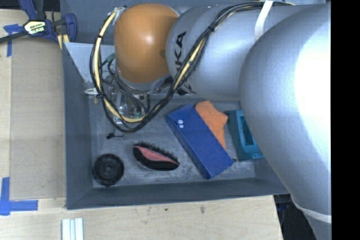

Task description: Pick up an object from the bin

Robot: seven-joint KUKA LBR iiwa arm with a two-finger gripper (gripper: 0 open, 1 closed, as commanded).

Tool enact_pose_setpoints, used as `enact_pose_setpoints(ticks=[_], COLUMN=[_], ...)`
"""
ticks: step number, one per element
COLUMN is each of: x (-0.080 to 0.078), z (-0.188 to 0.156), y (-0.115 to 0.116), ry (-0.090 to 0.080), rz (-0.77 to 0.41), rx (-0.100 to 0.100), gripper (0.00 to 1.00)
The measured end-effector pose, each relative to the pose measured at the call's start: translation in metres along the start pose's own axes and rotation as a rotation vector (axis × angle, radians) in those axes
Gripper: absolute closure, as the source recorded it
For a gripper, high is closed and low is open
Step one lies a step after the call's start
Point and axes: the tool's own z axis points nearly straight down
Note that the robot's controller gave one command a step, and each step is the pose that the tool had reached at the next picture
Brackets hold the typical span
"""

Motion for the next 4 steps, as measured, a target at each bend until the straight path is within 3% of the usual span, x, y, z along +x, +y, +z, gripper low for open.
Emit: enact_pose_setpoints(ticks=[1, 2, 3, 4], x=[-0.002, 0.04, 0.075, 0.08], z=[-0.005, 0.048, 0.038, 0.024], y=[-0.001, 0.001, 0.009, 0.012], ry=[-0.008, -0.014, -0.009, -0.012], rz=[0.004, -0.147, -0.217, -0.296], rx=[-0.002, -0.003, -0.001, -0.001], gripper=[0.0, 0.0, 0.0, 0.0])
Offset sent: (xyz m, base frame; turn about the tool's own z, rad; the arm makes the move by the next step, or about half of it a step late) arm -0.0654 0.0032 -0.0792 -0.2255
